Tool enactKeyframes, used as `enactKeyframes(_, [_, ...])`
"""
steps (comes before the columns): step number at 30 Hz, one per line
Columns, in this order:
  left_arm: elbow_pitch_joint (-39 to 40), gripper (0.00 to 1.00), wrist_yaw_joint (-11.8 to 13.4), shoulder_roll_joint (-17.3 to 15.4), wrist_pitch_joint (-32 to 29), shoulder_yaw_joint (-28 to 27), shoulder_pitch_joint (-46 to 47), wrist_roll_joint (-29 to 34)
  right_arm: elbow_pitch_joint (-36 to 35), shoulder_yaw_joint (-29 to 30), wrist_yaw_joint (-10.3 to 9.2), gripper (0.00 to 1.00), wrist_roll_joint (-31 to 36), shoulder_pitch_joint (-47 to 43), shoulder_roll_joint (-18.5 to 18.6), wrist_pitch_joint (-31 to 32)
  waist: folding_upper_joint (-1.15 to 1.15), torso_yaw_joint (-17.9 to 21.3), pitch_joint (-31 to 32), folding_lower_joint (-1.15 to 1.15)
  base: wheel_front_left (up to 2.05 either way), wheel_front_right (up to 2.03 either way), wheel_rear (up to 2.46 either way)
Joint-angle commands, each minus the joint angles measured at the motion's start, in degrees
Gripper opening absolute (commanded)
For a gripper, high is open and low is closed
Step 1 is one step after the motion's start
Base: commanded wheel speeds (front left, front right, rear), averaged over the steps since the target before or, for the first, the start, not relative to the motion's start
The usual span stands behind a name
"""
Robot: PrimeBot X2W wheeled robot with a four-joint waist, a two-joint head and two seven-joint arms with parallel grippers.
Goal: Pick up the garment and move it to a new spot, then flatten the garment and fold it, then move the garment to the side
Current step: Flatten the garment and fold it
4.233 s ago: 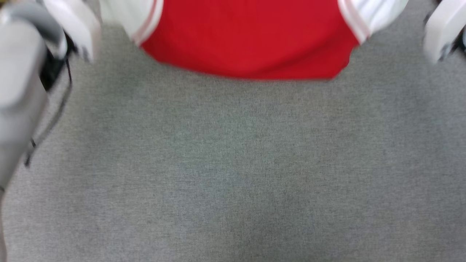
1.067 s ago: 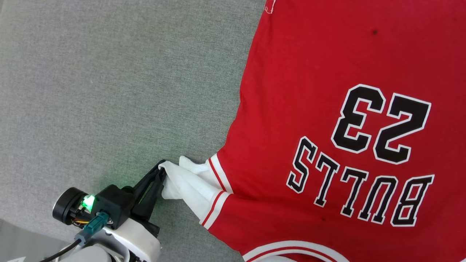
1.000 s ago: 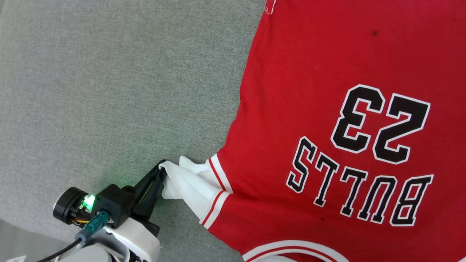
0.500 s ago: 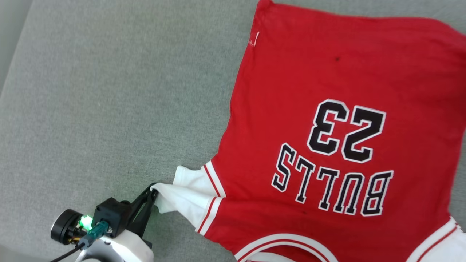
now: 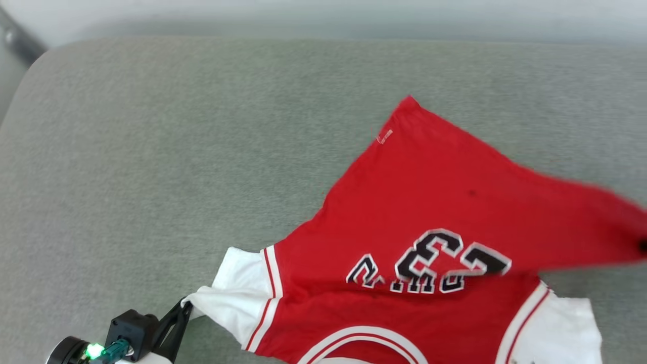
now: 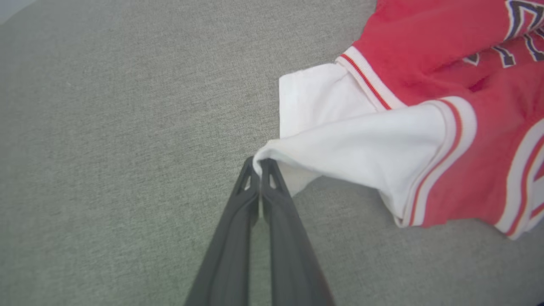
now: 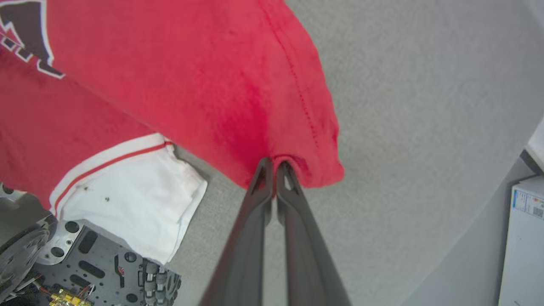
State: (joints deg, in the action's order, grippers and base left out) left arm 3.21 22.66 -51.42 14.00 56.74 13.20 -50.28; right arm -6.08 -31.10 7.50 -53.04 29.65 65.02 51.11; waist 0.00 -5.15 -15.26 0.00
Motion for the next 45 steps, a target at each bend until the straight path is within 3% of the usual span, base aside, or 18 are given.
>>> enactKeyframes(1, [0.1,0.00,0.2,-0.4,0.4,-0.6,-0.9,-0.3,-0.5,-0.3,-0.02,0.00,-1.1,-4.5,1.1,-1.4,0.00,2.6,1.7,0.00,0.00,0.00,0.00])
enactKeyframes(6, [0.3,0.00,0.2,-0.8,0.6,-0.8,-1.8,-0.6,0.1,-2.5,-0.02,0.00,-3.2,-17.2,2.7,-5.8,0.00,4.3,2.2,0.00,0.00,0.00,0.00])
enactKeyframes(15, [-0.1,0.00,-0.3,-0.2,0.7,-0.6,-1.9,-0.4,4.3,-1.8,-0.02,0.00,-4.1,-31.5,-1.3,-15.5,0.00,5.0,2.3,0.00,0.00,0.00,0.00])
enactKeyframes(16, [-0.2,0.00,-0.3,-0.2,0.7,-0.7,-1.9,-0.4,4.8,-1.3,-0.02,0.15,-3.9,-32.2,-2.1,-16.5,0.00,5.1,2.3,0.00,0.00,0.00,0.00])
enactKeyframes(17, [-0.2,0.00,-0.4,-0.2,0.8,-0.6,-1.9,-0.4,5.2,-0.9,-0.02,0.47,-3.7,-32.4,-2.6,-17.2,0.00,5.1,2.4,0.00,0.00,0.00,0.00])
enactKeyframes(18, [-0.3,0.00,-0.4,-0.1,0.8,-0.6,-1.9,-0.4,5.3,-0.3,-0.02,1.00,-3.1,-32.3,-2.8,-17.8,0.00,5.1,2.5,0.00,0.00,0.00,0.00])
enactKeyframes(26, [0.2,0.00,-0.2,0.2,0.2,0.0,-1.6,0.1,2.4,9.5,-0.02,1.00,-1.4,-26.6,-0.7,-21.2,0.00,3.9,3.4,0.00,0.00,0.00,0.00])
enactKeyframes(27, [0.7,0.00,-0.3,0.5,-0.1,0.2,-0.8,0.5,0.2,12.4,-0.02,1.00,-0.3,-23.2,0.4,-20.3,0.00,2.9,2.9,0.00,0.00,0.00,0.00])
enactKeyframes(31, [0.9,0.00,-0.6,0.7,-0.5,0.5,0.3,1.1,-2.4,13.7,-0.02,1.00,0.9,-18.2,1.2,-17.7,0.00,1.7,1.7,0.00,0.00,0.00,0.00])
enactKeyframes(37, [1.2,0.00,-1.1,1.5,-1.1,0.7,2.8,2.6,-4.9,10.0,-0.02,1.00,3.2,-5.0,-1.1,-8.5,0.00,-0.8,-1.9,0.00,0.00,0.00,0.00])
enactKeyframes(41, [1.2,0.00,-1.5,2.3,-1.5,0.8,4.7,3.6,-3.2,5.2,-0.03,1.00,4.7,4.2,-4.2,0.1,0.00,-2.2,-4.6,0.00,0.00,0.00,0.00])
enactKeyframes(42, [1.3,0.00,-1.5,2.8,-1.5,0.7,5.6,4.1,-1.5,2.6,-0.02,1.00,5.2,8.7,-6.6,3.9,0.00,-2.9,-5.9,0.00,0.00,0.00,0.00])
enactKeyframes(45, [1.4,0.00,-1.5,3.1,-1.6,0.8,6.4,4.6,0.3,0.1,-0.02,1.00,6.2,12.4,-8.6,6.4,0.00,-3.5,-7.3,0.00,0.00,0.00,0.00])
